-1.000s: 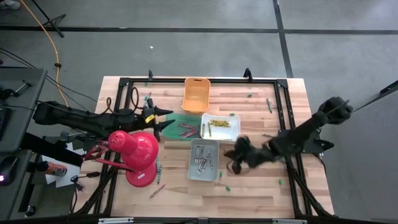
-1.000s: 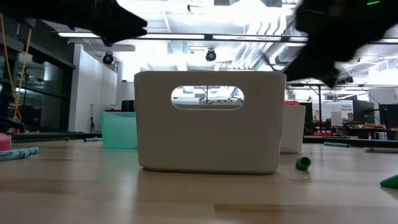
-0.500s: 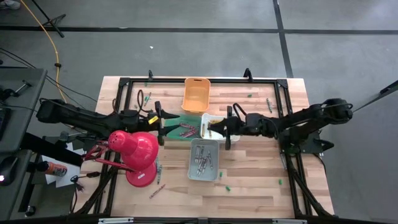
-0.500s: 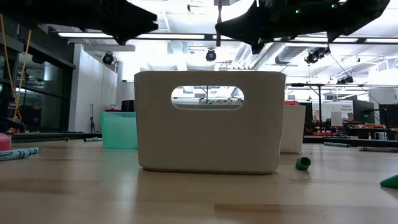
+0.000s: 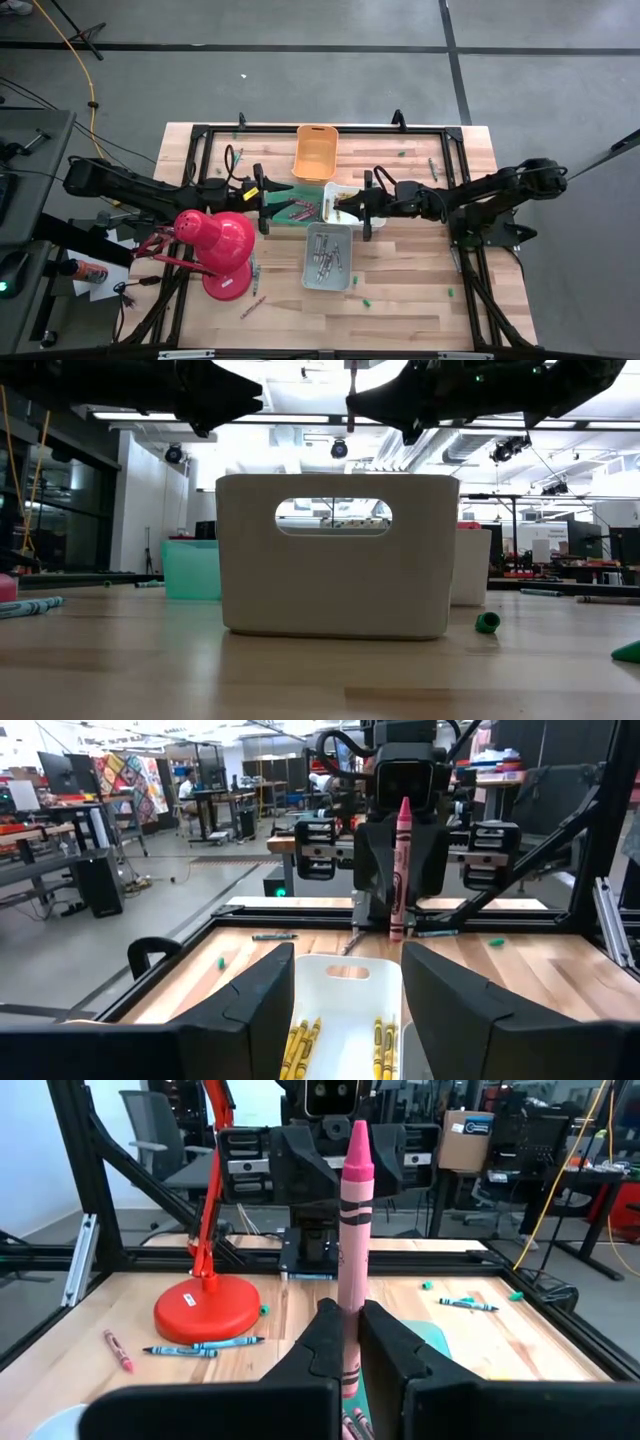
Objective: Sort crayons
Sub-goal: Put the pink crayon into the blue bin
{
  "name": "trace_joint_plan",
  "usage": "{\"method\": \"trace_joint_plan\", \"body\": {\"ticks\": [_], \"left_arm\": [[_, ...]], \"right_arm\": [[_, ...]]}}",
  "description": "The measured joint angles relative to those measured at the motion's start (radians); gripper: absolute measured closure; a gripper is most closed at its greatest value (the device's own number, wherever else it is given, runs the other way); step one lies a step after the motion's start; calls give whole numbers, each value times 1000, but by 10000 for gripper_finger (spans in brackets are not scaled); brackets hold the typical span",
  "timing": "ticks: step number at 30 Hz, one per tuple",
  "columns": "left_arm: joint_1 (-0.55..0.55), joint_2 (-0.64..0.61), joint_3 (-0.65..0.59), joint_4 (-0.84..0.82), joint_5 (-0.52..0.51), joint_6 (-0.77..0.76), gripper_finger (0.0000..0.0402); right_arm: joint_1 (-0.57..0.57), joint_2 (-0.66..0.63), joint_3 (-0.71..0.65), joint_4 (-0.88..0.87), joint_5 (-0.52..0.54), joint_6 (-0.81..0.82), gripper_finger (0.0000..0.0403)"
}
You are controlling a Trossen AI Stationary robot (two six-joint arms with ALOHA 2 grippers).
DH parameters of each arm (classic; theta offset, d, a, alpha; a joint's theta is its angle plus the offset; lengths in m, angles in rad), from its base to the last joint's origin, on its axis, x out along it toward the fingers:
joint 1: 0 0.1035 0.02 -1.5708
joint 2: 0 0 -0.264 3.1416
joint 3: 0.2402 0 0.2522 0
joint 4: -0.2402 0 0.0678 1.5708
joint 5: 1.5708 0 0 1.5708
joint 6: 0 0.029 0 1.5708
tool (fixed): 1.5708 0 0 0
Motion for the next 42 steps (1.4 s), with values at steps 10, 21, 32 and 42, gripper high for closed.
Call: {"method": "trace_joint_plan", "body": {"ticks": [10, 21, 32, 42], "left_arm": [[0, 0, 0, 0, 0, 0, 229], [0, 0, 0, 7, -1, 3, 229], [0, 0, 0, 6, -2, 25, 229], [0, 0, 0, 1, -2, 25, 229]], "right_arm": [[0, 0, 0, 4, 0, -3, 396], [-35, 272, 3, 333, 36, 4, 396], [-68, 549, 256, 190, 2, 106, 396], [-68, 558, 404, -145, 38, 135, 372]]}}
